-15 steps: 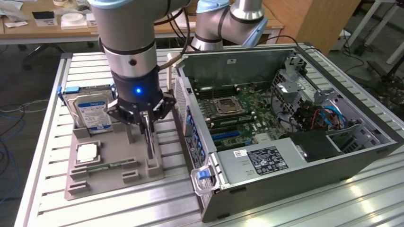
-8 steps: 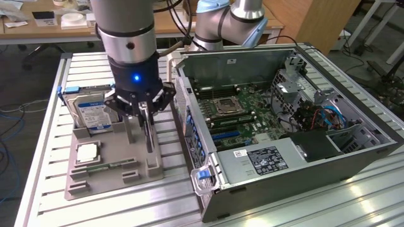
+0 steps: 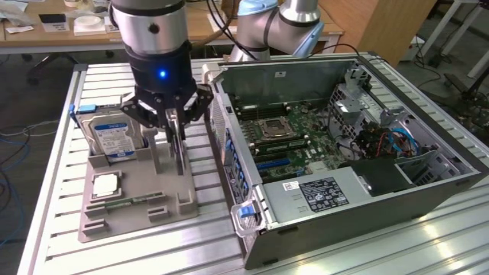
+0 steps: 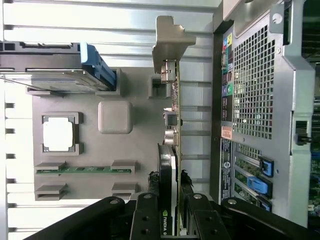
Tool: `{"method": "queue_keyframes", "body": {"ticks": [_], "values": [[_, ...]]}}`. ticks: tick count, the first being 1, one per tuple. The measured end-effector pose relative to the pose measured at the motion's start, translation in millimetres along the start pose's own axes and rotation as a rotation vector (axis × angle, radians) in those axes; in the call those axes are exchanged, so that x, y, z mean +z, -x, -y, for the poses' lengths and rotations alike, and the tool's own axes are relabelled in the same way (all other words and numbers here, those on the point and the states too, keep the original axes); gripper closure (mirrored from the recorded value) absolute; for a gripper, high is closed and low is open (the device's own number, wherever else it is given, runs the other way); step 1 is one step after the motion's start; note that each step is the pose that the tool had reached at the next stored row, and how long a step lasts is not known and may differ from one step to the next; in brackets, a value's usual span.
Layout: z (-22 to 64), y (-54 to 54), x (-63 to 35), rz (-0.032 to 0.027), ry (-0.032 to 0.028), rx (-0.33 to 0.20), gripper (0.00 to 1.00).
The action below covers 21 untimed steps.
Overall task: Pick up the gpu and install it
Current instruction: 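Pick up the gpu and move the gpu toward the slot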
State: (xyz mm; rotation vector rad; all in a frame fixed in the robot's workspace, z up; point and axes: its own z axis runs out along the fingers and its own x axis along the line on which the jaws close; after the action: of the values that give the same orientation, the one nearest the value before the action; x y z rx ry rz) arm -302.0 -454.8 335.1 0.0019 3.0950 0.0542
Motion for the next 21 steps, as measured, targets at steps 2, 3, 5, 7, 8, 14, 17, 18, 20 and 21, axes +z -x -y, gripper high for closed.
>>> {"method": "queue_keyframes", "body": {"ticks": [2,3,5,7,8,14,17,18,20,21], "values": [[-0.3,0.3,-7.2,0.0009,0.0,0.0,0.73],[-0.4,0.5,-10.8,0.0012,0.0001,0.0,0.73],[-0.6,0.8,-18.0,0.002,0.0001,0.0,0.73],[-0.9,1.2,-25.4,0.0028,0.0001,0.0,0.73],[-1.0,1.3,-29.0,0.0031,0.0,0.0,0.73],[-1.7,2.2,-48.7,0.0068,0.0001,0.0,0.73],[-2.0,2.6,-55.5,0.0089,0.0002,0.0,0.73],[-2.0,2.6,-57.3,0.0093,0.0001,0.0,0.73],[-2.1,2.8,-60.7,0.0099,0.0001,0.0,0.73],[-2.2,2.9,-62.2,0.0101,0.0002,0.0,0.73]]}}
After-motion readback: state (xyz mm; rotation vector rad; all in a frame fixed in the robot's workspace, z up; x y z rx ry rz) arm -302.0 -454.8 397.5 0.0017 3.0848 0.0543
